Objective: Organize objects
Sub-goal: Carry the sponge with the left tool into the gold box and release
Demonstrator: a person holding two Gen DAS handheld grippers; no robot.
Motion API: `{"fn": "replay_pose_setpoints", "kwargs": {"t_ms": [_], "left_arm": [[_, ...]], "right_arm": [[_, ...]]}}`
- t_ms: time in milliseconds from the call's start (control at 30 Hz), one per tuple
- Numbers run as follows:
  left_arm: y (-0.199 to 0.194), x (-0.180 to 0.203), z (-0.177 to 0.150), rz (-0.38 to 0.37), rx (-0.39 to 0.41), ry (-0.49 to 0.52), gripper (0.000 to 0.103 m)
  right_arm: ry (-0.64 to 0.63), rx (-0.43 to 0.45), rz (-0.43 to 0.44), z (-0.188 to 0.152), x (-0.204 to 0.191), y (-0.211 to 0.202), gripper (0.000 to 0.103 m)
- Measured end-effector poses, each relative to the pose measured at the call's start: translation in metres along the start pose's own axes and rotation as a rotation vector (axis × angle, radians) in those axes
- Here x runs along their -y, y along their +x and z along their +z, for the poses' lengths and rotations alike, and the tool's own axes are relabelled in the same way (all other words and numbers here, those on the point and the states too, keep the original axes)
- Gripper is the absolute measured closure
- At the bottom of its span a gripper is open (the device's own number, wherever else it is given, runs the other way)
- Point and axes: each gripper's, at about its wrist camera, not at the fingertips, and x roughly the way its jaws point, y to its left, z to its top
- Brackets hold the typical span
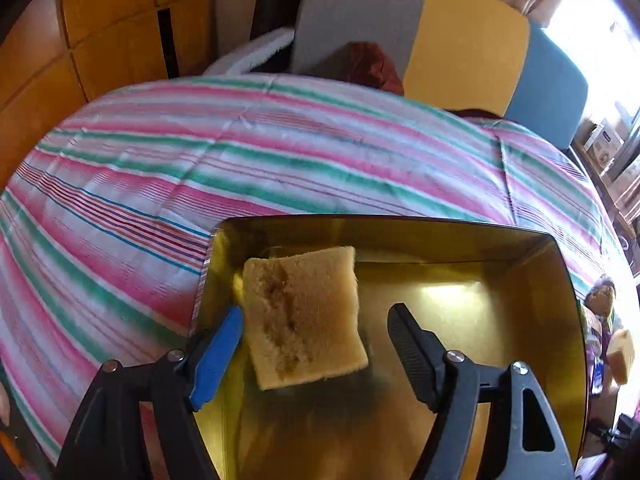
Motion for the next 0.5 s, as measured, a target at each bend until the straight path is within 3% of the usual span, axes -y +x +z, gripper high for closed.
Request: {"fn": "replay_pose_setpoints", "kwargs": {"t_ms": [300, 500], "left_arm": [[-0.072, 0.005, -0.042, 0.024, 0.122, 0.053, 0.027], [-0.103, 0.008, -0.068, 0.009, 0.161, 0.072, 0.027]], "right_arm": [[-0.026, 0.000, -0.036, -0.009, -0.008, -0.003, 0.052], [-0.036, -0.004, -0.033, -0.028, -0.017, -0.010, 0.052]]}}
